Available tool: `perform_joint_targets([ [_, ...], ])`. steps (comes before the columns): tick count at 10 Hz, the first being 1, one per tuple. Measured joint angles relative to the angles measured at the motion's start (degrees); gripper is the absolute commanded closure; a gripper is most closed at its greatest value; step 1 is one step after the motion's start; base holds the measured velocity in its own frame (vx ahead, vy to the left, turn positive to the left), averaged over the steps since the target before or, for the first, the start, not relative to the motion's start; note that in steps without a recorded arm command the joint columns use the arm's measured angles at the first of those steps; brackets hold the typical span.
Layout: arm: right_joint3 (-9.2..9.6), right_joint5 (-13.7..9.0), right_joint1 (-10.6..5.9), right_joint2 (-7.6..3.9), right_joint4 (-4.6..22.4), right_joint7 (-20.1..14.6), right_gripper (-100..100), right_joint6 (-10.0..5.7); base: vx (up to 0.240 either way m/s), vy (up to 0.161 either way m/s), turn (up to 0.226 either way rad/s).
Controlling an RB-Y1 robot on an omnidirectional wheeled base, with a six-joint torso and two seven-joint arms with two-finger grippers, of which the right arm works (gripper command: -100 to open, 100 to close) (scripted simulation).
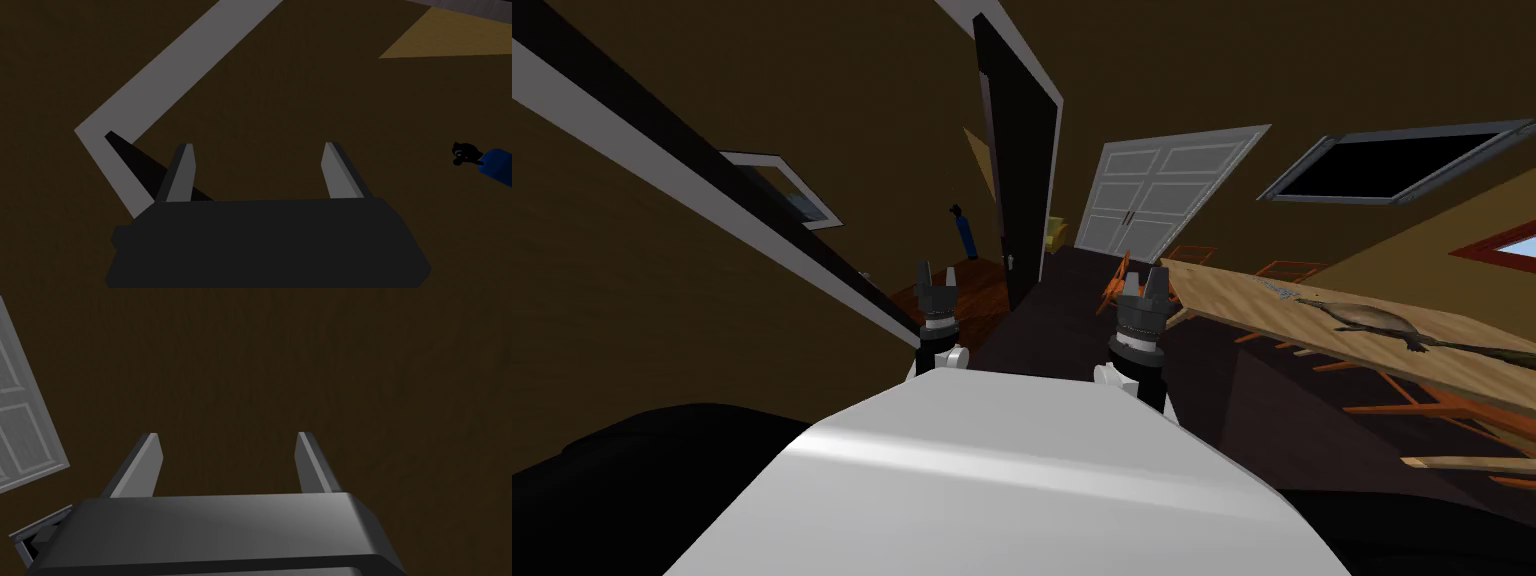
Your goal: Push the door open
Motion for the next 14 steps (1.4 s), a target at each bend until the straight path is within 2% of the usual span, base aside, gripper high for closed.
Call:
perform_joint_targets([
  [2, -0.11, -0.1, -0.75, -0.44, 2.0, -0.3, -100, -0.38, 0.066, -0.049, 0.139],
  [5, -0.01, -0.1, -2.75, -1.01, 6.6, -1.0, -100, -0.99, 0.101, -0.053, 0.149],
  [8, 0.16, -0.1, -4.25, -1.50, 10.1, -1.6, -100, -1.03, 0.100, -0.033, 0.125],
  [11, -0.15, -0.4, -6.26, -2.12, 14.8, -2.4, -100, -1.92, 0.081, -0.041, 0.128],
  [14, 0.08, -0.3, -7.85, -2.34, 18.5, -2.9, -100, -2.17, 0.075, -0.041, 0.129],
])
